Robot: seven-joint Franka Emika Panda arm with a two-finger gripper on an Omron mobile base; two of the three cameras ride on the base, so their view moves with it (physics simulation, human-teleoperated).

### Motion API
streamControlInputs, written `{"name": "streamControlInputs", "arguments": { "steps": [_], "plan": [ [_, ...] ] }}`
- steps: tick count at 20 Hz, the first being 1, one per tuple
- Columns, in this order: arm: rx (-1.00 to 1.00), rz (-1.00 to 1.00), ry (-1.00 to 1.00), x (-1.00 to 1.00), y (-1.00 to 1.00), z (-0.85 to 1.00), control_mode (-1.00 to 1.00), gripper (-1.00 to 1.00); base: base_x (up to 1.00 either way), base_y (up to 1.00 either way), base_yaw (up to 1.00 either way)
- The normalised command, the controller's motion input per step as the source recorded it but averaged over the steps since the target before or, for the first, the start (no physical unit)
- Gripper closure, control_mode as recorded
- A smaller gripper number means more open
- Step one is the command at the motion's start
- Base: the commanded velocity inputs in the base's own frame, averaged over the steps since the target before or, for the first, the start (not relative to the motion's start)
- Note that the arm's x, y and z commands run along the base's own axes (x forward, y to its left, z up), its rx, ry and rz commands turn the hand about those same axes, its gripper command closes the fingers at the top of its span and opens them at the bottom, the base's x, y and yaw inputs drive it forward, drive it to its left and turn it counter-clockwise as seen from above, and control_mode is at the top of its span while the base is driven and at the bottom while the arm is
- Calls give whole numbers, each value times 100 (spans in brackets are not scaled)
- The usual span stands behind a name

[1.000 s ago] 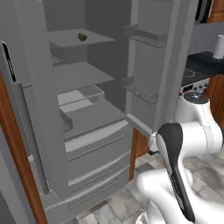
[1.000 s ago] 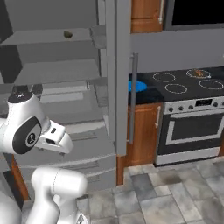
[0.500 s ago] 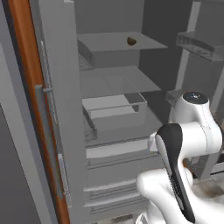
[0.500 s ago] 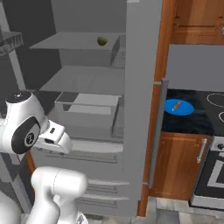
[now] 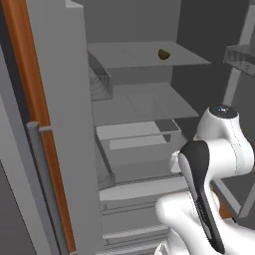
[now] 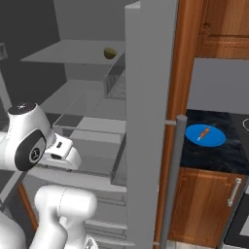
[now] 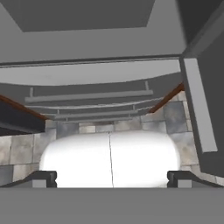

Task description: Place the cold items (kiwi and pear) from the fridge in one tupperware on the dining counter. Place the warm items (hot dog and kebab skewer) in the stove area in another tupperware.

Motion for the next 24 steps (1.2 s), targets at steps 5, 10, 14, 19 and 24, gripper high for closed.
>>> {"name": "streamControlInputs", "arguments": {
  "steps": [5, 10, 14, 19, 24],
  "plan": [
    [0, 0, 0, 0, 0, 0, 100, -100, 69, -1, 0],
    [0, 0, 0, 0, 0, 0, 100, -100, 78, 0, 0],
    [0, 0, -13, 24, 0, 35, -100, -100, 32, 0, 0],
    [0, 0, -29, 44, 0, 93, -100, -100, 0, 0, 0],
    [0, 0, -20, 49, 0, 86, -100, -100, 0, 0, 0]
  ]
}}
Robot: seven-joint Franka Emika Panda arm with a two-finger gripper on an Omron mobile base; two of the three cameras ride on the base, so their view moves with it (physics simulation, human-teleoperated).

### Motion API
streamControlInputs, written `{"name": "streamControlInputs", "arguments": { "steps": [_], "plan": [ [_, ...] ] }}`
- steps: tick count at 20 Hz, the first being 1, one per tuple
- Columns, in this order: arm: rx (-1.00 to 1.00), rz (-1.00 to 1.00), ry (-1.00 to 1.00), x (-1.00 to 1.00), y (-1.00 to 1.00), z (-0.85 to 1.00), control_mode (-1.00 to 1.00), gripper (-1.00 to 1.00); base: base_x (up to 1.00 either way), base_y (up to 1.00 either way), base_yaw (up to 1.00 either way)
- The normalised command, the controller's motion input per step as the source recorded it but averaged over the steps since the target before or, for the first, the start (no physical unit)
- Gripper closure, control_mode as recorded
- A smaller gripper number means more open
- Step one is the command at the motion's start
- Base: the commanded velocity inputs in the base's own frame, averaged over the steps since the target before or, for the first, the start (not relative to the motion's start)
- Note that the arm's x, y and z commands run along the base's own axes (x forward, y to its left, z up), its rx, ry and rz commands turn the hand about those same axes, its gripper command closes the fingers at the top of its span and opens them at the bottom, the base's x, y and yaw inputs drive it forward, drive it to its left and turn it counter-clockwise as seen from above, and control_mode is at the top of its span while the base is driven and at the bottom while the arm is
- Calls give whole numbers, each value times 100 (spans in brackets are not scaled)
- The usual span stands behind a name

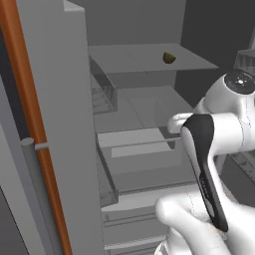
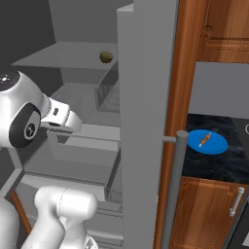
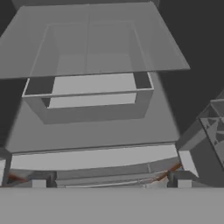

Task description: Place the cold items (kiwi and pear) from the fridge in one tupperware on the dining counter. Place the warm items (hot dog and kebab skewer) in the stove area in another tupperware.

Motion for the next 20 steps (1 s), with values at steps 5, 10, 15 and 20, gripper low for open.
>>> {"name": "streamControlInputs", "arguments": {
  "steps": [5, 10, 15, 20],
  "plan": [
    [0, 0, -13, 56, 0, 66, -100, -100, 0, 0, 0],
    [7, -1, -18, 52, 0, 46, -100, -100, 0, 0, 0],
    [9, -1, -25, 49, -1, 48, -100, -100, 0, 0, 0],
    [1, -6, -19, 53, -5, 55, -100, -100, 0, 0, 0]
  ]
}}
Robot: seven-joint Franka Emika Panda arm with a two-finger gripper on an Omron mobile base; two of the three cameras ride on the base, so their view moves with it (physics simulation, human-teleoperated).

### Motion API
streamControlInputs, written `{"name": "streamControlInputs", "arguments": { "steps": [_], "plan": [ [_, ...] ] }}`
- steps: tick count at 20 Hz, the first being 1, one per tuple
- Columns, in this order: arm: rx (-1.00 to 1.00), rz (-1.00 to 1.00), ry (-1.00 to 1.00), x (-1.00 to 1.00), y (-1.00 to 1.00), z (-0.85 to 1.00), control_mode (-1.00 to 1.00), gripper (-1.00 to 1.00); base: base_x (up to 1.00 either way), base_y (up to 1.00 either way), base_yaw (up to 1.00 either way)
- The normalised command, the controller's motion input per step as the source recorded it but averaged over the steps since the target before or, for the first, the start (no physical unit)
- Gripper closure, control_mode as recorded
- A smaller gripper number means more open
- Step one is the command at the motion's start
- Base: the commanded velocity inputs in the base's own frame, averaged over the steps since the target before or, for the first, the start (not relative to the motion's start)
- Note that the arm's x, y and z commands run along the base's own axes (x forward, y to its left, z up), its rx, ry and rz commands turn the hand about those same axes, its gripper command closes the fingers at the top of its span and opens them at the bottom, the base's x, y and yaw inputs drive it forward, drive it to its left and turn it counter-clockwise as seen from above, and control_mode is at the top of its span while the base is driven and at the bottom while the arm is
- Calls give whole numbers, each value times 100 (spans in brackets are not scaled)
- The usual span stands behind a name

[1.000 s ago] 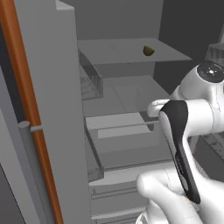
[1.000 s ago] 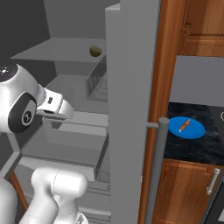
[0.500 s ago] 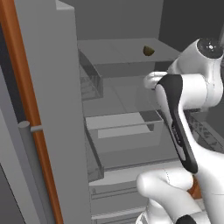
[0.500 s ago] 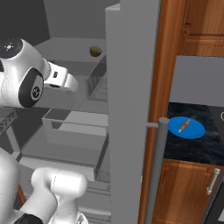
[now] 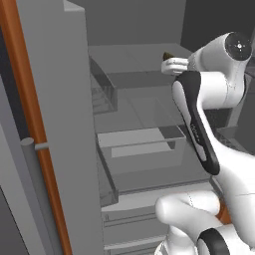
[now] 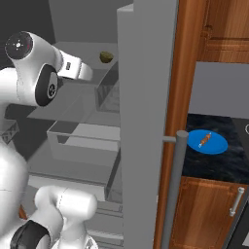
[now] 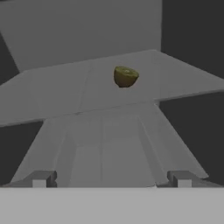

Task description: Place the cold items (kiwi and pear) from the fridge in one tupperware on the dining counter. Place the warm items (hot dog and kebab skewer) in the stove area in another tupperware.

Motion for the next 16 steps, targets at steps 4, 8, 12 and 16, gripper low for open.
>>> {"name": "streamControlInputs", "arguments": {
  "steps": [4, 8, 12, 16],
  "plan": [
    [-2, -2, -1, 62, -19, 48, -100, -100, 0, 0, 0],
    [0, 0, 7, 67, -33, 21, -100, -100, 0, 0, 0],
    [0, 0, 1, 39, -27, -9, -100, -100, 0, 0, 0],
    [0, 0, 0, 32, -8, -17, -100, -100, 0, 0, 0]
  ]
}}
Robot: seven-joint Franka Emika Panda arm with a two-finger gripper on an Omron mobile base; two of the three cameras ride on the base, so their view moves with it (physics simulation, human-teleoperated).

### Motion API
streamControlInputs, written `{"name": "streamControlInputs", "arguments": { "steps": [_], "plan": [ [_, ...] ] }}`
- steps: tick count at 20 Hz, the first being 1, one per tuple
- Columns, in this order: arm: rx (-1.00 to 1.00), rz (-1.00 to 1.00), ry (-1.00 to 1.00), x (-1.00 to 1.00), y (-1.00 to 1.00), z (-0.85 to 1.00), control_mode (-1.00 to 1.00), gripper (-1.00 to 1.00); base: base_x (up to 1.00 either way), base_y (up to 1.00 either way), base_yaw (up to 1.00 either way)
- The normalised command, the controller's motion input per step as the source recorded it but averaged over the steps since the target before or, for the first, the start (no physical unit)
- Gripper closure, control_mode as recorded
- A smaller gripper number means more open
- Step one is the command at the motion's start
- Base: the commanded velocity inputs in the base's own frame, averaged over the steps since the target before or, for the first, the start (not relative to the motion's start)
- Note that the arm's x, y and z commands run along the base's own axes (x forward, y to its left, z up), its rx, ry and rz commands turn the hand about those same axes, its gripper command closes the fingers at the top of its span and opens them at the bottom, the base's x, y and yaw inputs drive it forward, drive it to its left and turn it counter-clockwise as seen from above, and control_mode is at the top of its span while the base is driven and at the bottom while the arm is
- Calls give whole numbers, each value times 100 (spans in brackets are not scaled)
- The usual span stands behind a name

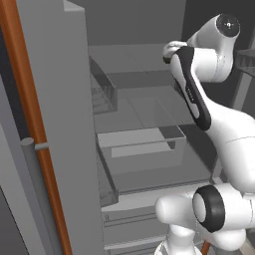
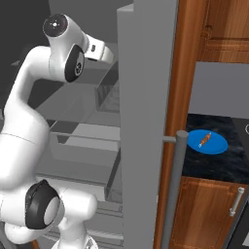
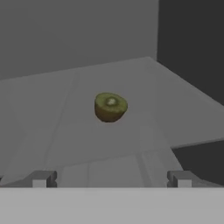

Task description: Place the cold items (kiwi and pear) from the fridge in one tupperware on the dining counter. Place the warm items (hot dog and kebab skewer) in the stove area in another tupperware.

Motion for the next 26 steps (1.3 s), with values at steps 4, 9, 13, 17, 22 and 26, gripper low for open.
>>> {"name": "streamControlInputs", "arguments": {
  "steps": [4, 9, 13, 17, 22, 26],
  "plan": [
    [0, 0, 0, 36, -2, -20, -100, -100, 0, 0, 0],
    [0, 0, 1, 50, 0, -7, -100, -100, 0, 0, 0],
    [0, 0, 0, 54, 0, -7, -100, -100, 0, 0, 0],
    [0, 0, 1, 57, 0, -9, -100, -100, 0, 0, 0],
    [0, 0, 2, 61, -1, -6, -100, -100, 0, 0, 0],
    [0, 0, 0, 49, -3, -3, -100, -100, 0, 0, 0]
  ]
}}
